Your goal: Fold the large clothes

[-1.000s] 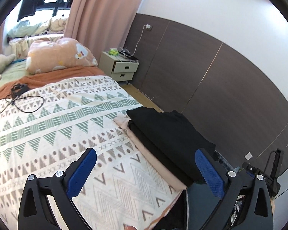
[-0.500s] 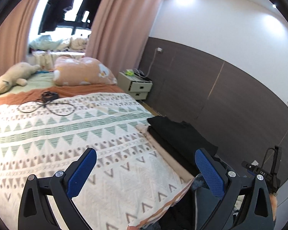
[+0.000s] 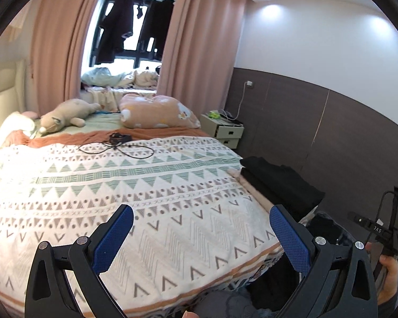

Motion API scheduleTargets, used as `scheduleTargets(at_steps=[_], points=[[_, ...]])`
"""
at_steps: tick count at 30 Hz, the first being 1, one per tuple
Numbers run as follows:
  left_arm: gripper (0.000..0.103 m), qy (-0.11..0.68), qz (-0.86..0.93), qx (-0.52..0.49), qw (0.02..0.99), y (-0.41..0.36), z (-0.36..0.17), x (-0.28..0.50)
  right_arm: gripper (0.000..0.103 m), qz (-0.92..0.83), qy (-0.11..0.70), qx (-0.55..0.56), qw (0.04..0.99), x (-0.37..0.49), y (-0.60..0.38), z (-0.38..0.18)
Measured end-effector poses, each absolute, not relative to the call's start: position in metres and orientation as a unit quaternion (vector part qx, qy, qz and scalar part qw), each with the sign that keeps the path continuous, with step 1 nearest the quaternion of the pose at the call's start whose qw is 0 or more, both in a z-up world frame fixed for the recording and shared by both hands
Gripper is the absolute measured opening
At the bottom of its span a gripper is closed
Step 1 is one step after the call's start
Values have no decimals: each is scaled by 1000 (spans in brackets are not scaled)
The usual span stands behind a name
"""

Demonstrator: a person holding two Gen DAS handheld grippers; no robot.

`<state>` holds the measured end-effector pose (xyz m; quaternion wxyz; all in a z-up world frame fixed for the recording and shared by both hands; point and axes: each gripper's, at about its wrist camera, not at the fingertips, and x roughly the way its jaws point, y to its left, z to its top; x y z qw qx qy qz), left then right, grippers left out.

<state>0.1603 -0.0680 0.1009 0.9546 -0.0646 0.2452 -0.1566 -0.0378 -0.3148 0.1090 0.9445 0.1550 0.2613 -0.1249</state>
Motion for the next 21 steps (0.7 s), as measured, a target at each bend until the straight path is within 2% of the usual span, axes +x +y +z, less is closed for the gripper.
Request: scheduleTargets(at_steps=[10,21], points=[[103,220,-112,-85,965,-30,78,83,103,-80,241,130,958,-85,-270,101],[103,193,-59,-68,977,-21,53,-11,103,-52,239,100,964,-127,-234,80]])
